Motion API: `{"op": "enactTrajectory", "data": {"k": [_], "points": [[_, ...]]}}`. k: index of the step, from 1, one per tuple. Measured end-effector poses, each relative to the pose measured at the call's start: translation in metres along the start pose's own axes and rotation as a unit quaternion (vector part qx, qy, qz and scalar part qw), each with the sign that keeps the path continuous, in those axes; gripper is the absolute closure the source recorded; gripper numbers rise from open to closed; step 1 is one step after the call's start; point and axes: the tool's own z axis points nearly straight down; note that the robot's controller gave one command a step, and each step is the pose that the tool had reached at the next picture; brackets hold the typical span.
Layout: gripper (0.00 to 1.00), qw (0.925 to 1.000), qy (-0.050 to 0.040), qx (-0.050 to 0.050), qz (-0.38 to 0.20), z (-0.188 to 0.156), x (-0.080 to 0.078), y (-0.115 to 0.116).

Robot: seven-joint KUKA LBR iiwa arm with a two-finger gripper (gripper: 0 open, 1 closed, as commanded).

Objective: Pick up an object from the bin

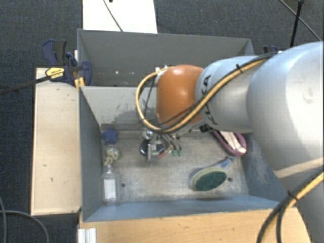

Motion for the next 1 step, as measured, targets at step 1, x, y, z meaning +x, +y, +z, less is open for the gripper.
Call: {"op": "enactTrajectory", "data": {"k": [1], "points": [[1.0,0.9968,-0.0027,0.001,0.08,-0.1617,0.0049,-0.0139]]}}
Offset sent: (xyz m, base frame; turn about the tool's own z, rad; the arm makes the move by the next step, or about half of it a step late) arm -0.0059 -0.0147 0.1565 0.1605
